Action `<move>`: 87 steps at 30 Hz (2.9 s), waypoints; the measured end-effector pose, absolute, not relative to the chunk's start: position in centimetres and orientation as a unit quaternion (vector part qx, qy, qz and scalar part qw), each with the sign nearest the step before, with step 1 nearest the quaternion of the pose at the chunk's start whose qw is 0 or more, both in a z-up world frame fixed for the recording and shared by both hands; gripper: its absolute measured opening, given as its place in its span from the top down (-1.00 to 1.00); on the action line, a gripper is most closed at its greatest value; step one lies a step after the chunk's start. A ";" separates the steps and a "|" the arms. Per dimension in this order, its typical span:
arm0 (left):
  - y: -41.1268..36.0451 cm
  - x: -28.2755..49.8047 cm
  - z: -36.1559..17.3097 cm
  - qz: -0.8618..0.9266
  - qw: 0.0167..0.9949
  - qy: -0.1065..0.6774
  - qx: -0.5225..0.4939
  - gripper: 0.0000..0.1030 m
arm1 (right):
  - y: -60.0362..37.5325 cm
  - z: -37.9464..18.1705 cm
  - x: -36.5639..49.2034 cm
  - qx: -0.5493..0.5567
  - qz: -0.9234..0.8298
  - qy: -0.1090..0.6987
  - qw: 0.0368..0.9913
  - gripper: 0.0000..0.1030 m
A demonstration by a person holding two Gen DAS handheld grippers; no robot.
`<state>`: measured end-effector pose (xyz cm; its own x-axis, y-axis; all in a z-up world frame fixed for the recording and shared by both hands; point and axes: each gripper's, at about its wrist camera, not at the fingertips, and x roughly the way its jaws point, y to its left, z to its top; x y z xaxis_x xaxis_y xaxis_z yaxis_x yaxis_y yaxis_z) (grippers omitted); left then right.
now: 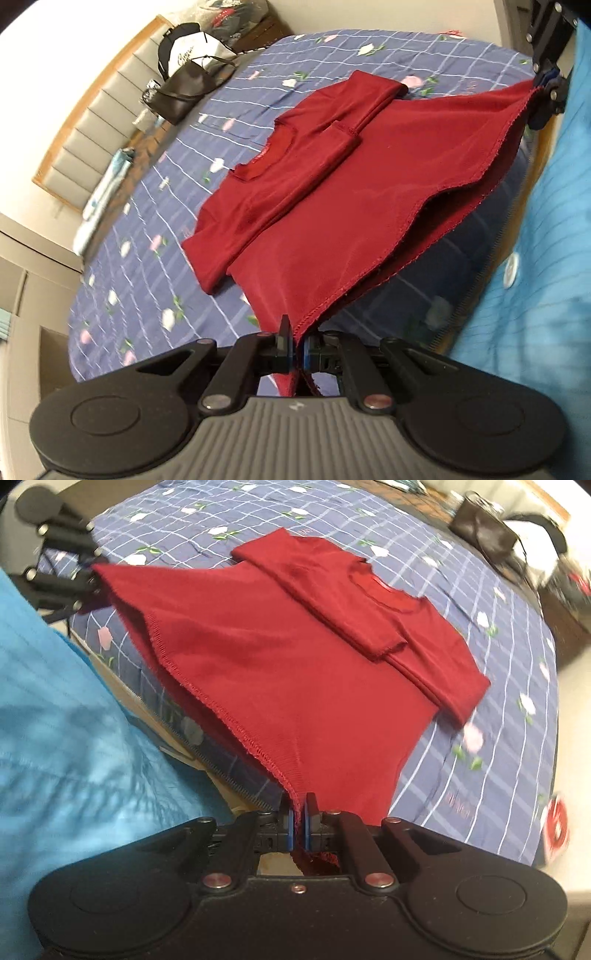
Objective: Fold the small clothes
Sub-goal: 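Lift the hem with both tools and fold it over toward the collar, then lay the hem down on the collar and open both tools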
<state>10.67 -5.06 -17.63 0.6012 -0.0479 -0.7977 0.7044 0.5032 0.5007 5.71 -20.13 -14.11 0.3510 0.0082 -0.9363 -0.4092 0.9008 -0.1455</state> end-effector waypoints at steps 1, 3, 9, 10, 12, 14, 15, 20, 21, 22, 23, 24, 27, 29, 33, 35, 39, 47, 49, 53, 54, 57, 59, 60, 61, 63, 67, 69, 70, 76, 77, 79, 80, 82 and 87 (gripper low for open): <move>-4.9 10.5 -17.6 -0.241 0.781 0.380 0.434 0.93 | -20.2 -14.1 5.4 -0.174 0.127 0.556 0.803 0.91; -4.3 10.5 -17.7 -0.238 0.781 0.389 0.426 0.92 | -19.9 -14.3 5.0 -0.171 0.124 0.555 0.804 0.91; -4.0 10.8 -17.4 -0.231 0.779 0.382 0.441 0.92 | -19.8 -13.9 5.6 -0.167 0.115 0.543 0.815 0.91; -4.0 11.1 -17.5 -0.229 0.776 0.381 0.446 0.92 | -20.2 -13.7 5.9 -0.163 0.112 0.540 0.818 0.91; -4.1 11.2 -17.7 -0.224 0.771 0.384 0.456 0.91 | -20.7 -13.2 6.7 -0.152 0.107 0.533 0.825 0.91; -4.3 11.6 -18.2 -0.222 0.765 0.389 0.463 0.91 | -21.2 -12.7 7.6 -0.146 0.105 0.526 0.831 0.92; -4.4 12.0 -18.3 -0.221 0.762 0.391 0.467 0.91 | -21.4 -12.5 8.2 -0.145 0.105 0.522 0.834 0.92; -5.1 14.9 -17.5 -0.219 0.765 0.395 0.459 0.90 | -22.5 -11.6 12.9 -0.140 0.106 0.512 0.841 0.92; -5.4 16.0 -16.9 -0.220 0.768 0.395 0.453 0.90 | -22.9 -11.4 14.0 -0.140 0.105 0.510 0.843 0.92; -5.6 16.9 -16.5 -0.220 0.770 0.394 0.451 0.90 | -23.3 -11.2 15.3 -0.138 0.104 0.507 0.844 0.92; -5.9 18.0 -16.1 -0.220 0.772 0.393 0.449 0.90 | -23.7 -11.1 16.6 -0.136 0.103 0.505 0.846 0.92; -6.2 19.4 -15.6 -0.220 0.774 0.390 0.448 0.90 | -24.2 -10.9 17.9 -0.134 0.103 0.503 0.848 0.92; -7.5 23.5 -14.6 -0.220 0.779 0.381 0.446 0.90 | -25.7 -10.8 22.5 -0.134 0.103 0.495 0.853 0.92; -8.6 26.5 -14.5 -0.224 0.780 0.382 0.443 0.90 | -26.7 -10.9 25.8 -0.135 0.102 0.491 0.855 0.91; -10.9 33.0 -15.2 -0.221 0.779 0.386 0.442 0.90 | -28.6 -11.9 32.7 -0.138 0.097 0.489 0.856 0.91; -11.8 36.4 -15.9 -0.214 0.779 0.397 0.435 0.90 | -29.4 -12.6 35.7 -0.140 0.093 0.492 0.854 0.91; -13.1 42.2 -17.3 -0.201 0.779 0.435 0.405 0.88 | -30.9 -14.5 41.1 -0.131 0.085 0.511 0.845 0.90; -14.0 48.4 -20.3 -0.176 0.765 0.492 0.376 0.82 | -31.9 -17.7 46.8 -0.116 0.089 0.543 0.827 0.88; -14.0 49.3 -20.8 -0.167 0.763 0.506 0.366 0.72 | -31.9 -18.2 47.3 -0.114 0.088 0.548 0.824 0.82; -13.9 50.8 -21.3 -0.145 0.765 0.525 0.343 0.07 | -32.5 -18.9 48.1 -0.106 0.075 0.556 0.821 0.57; -13.8 51.1 -21.4 -0.139 0.768 0.527 0.336 -0.35 | -32.7 -18.8 48.2 -0.100 0.070 0.555 0.823 0.45; -13.6 51.3 -21.2 -0.125 0.780 0.521 0.322 -0.77 | -33.8 -18.4 48.4 -0.071 0.059 0.551 0.829 0.10; -13.5 51.5 -21.1 -0.123 0.780 0.525 0.318 -0.80 | -34.3 -17.9 48.2 -0.064 0.050 0.542 0.836 -0.16; -13.5 51.6 -21.1 -0.118 0.781 0.527 0.315 -0.87 | -34.5 -17.6 48.1 -0.062 0.044 0.538 0.839 -0.25; -13.4 51.7 -21.1 -0.112 0.783 0.528 0.311 -0.89 | -34.8 -17.3 47.9 -0.059 0.038 0.535 0.842 -0.33; -13.0 51.8 -20.7 -0.101 0.788 0.529 0.298 -0.89 | -35.3 -16.7 47.3 -0.048 0.026 0.526 0.849 -0.51; -11.5 51.5 -18.7 -0.073 0.812 0.523 0.250 -0.99 | -36.1 -15.0 44.9 -0.015 0.002 0.504 0.863 -0.85; -10.5 51.1 -17.8 -0.058 0.822 0.519 0.226 -0.99 | -36.2 -14.2 43.2 0.001 -0.010 0.494 0.869 -0.94; -9.9 50.7 -17.5 -0.049 0.826 0.519 0.216 -0.99 | -36.1 -14.0 42.4 0.007 -0.014 0.492 0.871 -0.95; -8.4 47.2 -19.4 -0.052 0.815 0.526 0.239 -0.99 | -34.7 -14.4 37.4 0.044 -0.033 0.503 0.863 -0.98; -8.6 46.4 -20.5 -0.059 0.808 0.529 0.253 -0.99 | -34.4 -14.8 36.5 0.047 -0.036 0.508 0.859 -0.98; -8.9 45.3 -22.5 -0.068 0.796 0.534 0.275 -0.99 | -33.6 -15.4 34.5 0.051 -0.045 0.525 0.849 -0.98; -9.1 44.7 -23.7 -0.071 0.788 0.540 0.287 -0.99 | -33.3 -15.6 33.5 0.053 -0.048 0.532 0.844 -0.98; -9.6 44.0 -25.5 -0.070 0.780 0.546 0.297 -0.99 | -32.7 -15.8 31.5 0.050 -0.044 0.542 0.838 -0.98; -9.7 45.0 -29.2 -0.031 0.767 0.559 0.313 -0.99 | -32.0 -15.6 26.7 0.025 -0.046 0.569 0.821 -0.98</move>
